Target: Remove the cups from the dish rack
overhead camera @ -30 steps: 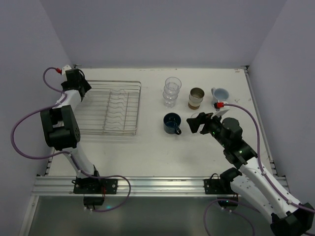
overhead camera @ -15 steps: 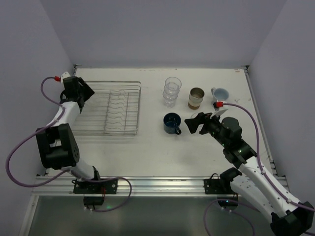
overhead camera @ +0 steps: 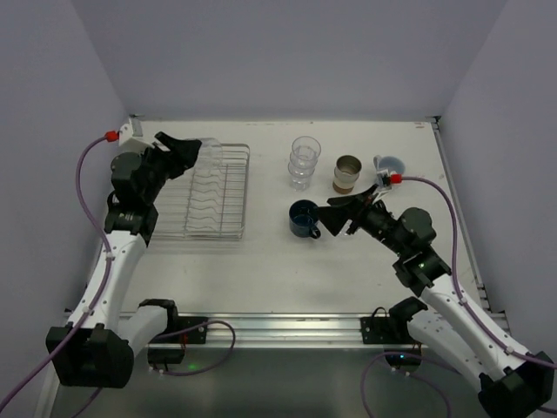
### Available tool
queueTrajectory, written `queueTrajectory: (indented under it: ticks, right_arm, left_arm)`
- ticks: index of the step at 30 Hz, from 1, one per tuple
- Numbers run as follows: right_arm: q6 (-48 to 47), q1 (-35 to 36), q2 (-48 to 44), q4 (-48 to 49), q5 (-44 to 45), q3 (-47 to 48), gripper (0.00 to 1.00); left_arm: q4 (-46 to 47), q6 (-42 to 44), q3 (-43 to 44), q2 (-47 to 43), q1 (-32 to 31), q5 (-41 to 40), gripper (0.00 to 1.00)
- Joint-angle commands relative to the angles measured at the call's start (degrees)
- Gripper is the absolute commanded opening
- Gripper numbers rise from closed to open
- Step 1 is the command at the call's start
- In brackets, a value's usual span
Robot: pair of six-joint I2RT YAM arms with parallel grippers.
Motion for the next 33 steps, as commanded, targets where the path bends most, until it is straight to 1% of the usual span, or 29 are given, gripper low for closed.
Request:
queueTrajectory:
  ticks: [1,3,4,6,7,9,11,12,15,19,20,23,24,26,29,30,32,33]
  right_arm:
    - [4.95,0.73,3.77,10.25,-6.57,2.04,0.91]
    - [5.22,1.34,5.44,11.22,-7.54,3.53,0.91]
    - [5.31,1.69,6.41,11.57,-7.8,4.84,0.91]
    - [6.01,2.66,9.57,13.24,-9.03,6.86,0.91]
    - [6.36,3.1,10.71,13.85,-9.56,7.4,0.91]
    - [7.85,4.06,13.79,16.83,-10.53,8.45,0.91]
    - [8.9,5.03,16.25,19.47,-10.88,9.16,0.92]
    - [9.0,5.3,16.96,19.92,-10.97,10.12,0.92]
    - [7.68,5.48,19.6,18.35,-11.06,12.84,0.91]
    - [7.5,5.65,20.31,17.72,-12.19,14.26,0.9]
    - [7.68,5.91,20.39,17.9,-12.46,14.52,0.86]
    - [8.64,6.79,20.92,19.04,-14.13,15.49,0.78]
    - [9.08,6.97,21.18,19.39,-14.57,15.84,0.72]
    - [10.74,7.76,22.32,21.76,-15.62,15.75,0.67]
    - [12.77,8.46,23.29,25.27,-15.63,14.53,0.5]
    - [13.21,8.38,23.55,26.15,-15.54,13.65,0.44]
    - [14.01,8.55,23.91,27.74,-15.45,12.94,0.29]
    - [14.09,8.47,23.91,27.92,-15.37,12.33,0.21]
  left_arm:
    - [8.15,-6.41,-2.96,-2.68,-4.63,10.7,0.1]
    - [11.76,-9.14,-5.07,-4.09,-6.05,14.82,0.1]
    - [16.48,-12.37,-7.69,-4.61,-7.36,16.24,0.1]
    - [21.51,-15.81,-10.34,-5.67,-8.95,18.79,0.09]
    - [26.23,-19.05,-12.62,-5.85,-10.69,19.41,0.09]
    - [29.69,-21.97,-14.47,-5.41,-14.2,20.2,0.08]
    - [33.48,-23.21,-15.18,-4.54,-16.5,20.21,0.08]
    - [36.27,-24.52,-15.97,-4.27,-18.86,20.21,0.08]
    - [40.85,-25.85,-16.51,-3.04,-22.74,19.51,0.08]
    - [44.03,-25.85,-16.68,-2.33,-26.0,17.22,0.08]
    - [44.64,-25.68,-16.68,-1.9,-26.61,16.52,0.08]
    - [45.7,-24.71,-16.59,-0.58,-28.9,15.12,0.08]
    - [46.75,-24.45,-16.68,-0.23,-29.78,15.02,0.08]
    - [47.28,-24.44,-16.77,0.65,-30.57,14.15,0.09]
    - [47.46,-23.65,-16.86,0.66,-31.45,12.83,0.16]
    - [47.38,-23.31,-16.77,0.57,-31.71,12.91,0.2]
    - [46.85,-22.52,-16.77,0.22,-31.89,12.65,0.25]
    - [45.8,-21.9,-16.6,0.13,-31.98,12.65,0.34]
